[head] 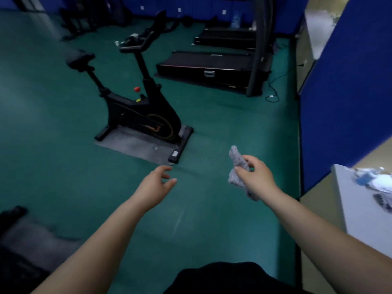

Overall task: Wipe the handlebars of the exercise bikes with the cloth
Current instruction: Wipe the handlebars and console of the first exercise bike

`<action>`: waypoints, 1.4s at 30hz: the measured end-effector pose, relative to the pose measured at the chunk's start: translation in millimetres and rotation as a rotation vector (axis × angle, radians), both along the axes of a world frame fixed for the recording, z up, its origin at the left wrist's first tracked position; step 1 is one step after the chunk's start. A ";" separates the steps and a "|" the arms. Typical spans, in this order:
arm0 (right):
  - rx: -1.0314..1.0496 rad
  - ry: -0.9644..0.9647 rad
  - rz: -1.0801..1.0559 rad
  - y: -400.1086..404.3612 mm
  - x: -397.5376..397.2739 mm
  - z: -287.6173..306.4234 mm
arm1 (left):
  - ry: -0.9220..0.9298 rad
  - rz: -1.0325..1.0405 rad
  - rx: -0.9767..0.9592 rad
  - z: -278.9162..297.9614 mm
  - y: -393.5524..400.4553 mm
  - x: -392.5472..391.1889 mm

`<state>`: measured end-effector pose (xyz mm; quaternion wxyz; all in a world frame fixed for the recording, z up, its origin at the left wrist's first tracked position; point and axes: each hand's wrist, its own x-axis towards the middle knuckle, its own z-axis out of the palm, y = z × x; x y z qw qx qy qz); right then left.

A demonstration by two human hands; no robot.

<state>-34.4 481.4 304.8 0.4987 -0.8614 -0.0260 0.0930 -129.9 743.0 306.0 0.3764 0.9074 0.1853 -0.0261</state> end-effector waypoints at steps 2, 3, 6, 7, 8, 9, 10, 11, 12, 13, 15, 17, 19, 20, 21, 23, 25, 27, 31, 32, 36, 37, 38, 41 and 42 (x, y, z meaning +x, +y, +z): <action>0.013 -0.008 0.043 31.2 10.1 5.8 | -0.016 0.056 -0.020 4.4 29.4 -2.4; 0.019 -0.007 0.066 46.8 15.9 7.8 | -0.023 0.081 -0.036 5.3 43.1 -3.1; 0.016 -0.012 0.136 89.5 35.2 8.7 | -0.036 0.148 -0.084 -0.8 78.7 -0.6; 0.016 -0.008 0.157 103.0 42.9 6.7 | -0.032 0.172 -0.094 -4.9 89.6 2.1; 0.019 0.003 0.179 117.3 51.9 3.6 | -0.026 0.198 -0.102 -10.3 101.4 5.7; 0.019 0.014 0.203 130.4 61.4 -0.4 | -0.017 0.224 -0.110 -16.3 112.2 9.7; 0.014 0.027 0.229 143.3 72.0 -5.3 | -0.004 0.252 -0.118 -22.6 122.7 14.3; 0.008 0.043 0.252 156.0 83.6 -10.3 | 0.012 0.277 -0.123 -28.1 133.2 19.9; 0.007 0.060 0.272 169.1 96.0 -14.6 | 0.026 0.303 -0.129 -33.2 144.0 26.9; 0.012 0.075 0.289 182.7 108.9 -18.2 | 0.038 0.329 -0.137 -37.2 155.4 34.7; 0.019 0.084 0.330 212.0 137.1 -22.8 | 0.052 0.377 -0.149 -41.9 179.3 52.7; 0.014 0.081 0.375 244.1 165.4 -20.6 | 0.053 0.419 -0.148 -40.2 204.4 73.1; 0.026 0.079 0.422 277.9 190.5 -12.0 | 0.029 0.456 -0.152 -32.8 228.1 92.5; 0.038 0.073 0.444 295.7 202.5 -6.7 | 0.009 0.473 -0.158 -27.8 240.6 101.8; 0.041 0.066 0.466 313.6 213.3 -1.0 | -0.012 0.488 -0.160 -22.2 253.5 109.9; 0.051 0.057 0.513 349.1 229.7 9.7 | -0.048 0.512 -0.148 -12.2 280.0 121.9; 0.068 0.050 0.551 384.5 243.4 13.5 | -0.070 0.536 -0.145 -8.5 309.5 128.6; 0.062 0.053 0.575 419.0 254.9 11.2 | -0.066 0.559 -0.146 -10.8 341.6 132.6; 0.025 0.091 0.594 488.0 273.2 -6.7 | -0.021 0.564 -0.148 -28.5 414.5 139.6; 0.019 0.099 0.581 505.0 276.8 -11.1 | -0.010 0.563 -0.153 -32.8 434.2 142.3; 0.019 0.116 0.536 572.6 292.3 -19.4 | 0.017 0.530 -0.150 -37.9 514.2 159.2; 0.020 0.120 0.522 589.4 296.3 -19.2 | 0.026 0.519 -0.146 -36.0 534.6 164.9; 0.026 0.121 0.505 607.4 301.1 -17.9 | 0.027 0.507 -0.137 -34.0 557.6 172.1; 0.040 0.111 0.465 657.3 319.3 -14.0 | 0.015 0.475 -0.106 -22.6 620.8 197.3; 0.045 0.109 0.456 672.2 325.7 -12.7 | 0.010 0.465 -0.100 -19.3 638.8 206.5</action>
